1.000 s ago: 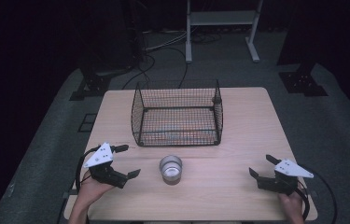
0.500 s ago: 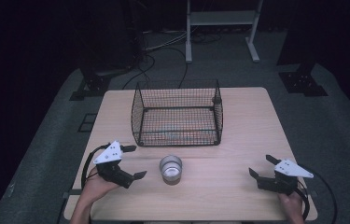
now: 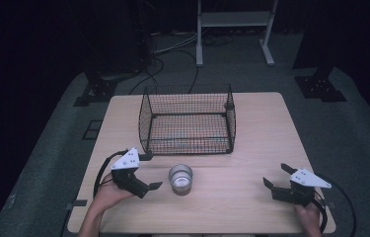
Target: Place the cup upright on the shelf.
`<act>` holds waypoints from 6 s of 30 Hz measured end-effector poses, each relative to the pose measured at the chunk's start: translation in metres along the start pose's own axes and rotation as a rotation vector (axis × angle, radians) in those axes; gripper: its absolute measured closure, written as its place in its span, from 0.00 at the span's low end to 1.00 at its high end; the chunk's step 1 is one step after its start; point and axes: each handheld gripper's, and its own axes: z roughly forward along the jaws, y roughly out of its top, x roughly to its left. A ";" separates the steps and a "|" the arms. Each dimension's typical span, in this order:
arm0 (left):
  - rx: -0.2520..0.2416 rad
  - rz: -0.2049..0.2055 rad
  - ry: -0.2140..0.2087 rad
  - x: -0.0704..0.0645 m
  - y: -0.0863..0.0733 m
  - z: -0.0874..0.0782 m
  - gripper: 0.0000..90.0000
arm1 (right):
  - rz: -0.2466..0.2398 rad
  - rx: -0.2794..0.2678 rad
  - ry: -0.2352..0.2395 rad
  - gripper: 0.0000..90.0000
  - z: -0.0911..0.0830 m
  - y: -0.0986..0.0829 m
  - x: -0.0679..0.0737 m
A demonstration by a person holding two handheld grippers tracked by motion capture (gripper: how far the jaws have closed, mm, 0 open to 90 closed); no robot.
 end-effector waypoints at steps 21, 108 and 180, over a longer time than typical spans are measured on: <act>0.136 0.020 -0.086 -0.002 0.002 0.043 0.02 | -0.002 -0.004 0.003 0.15 0.000 0.000 0.000; 0.183 0.145 -0.192 0.029 0.114 0.063 0.20 | -0.001 -0.012 0.012 0.15 -0.001 0.000 -0.001; 0.247 0.019 -0.074 0.144 0.178 0.136 0.20 | 0.011 -0.022 0.037 0.15 -0.001 -0.001 -0.003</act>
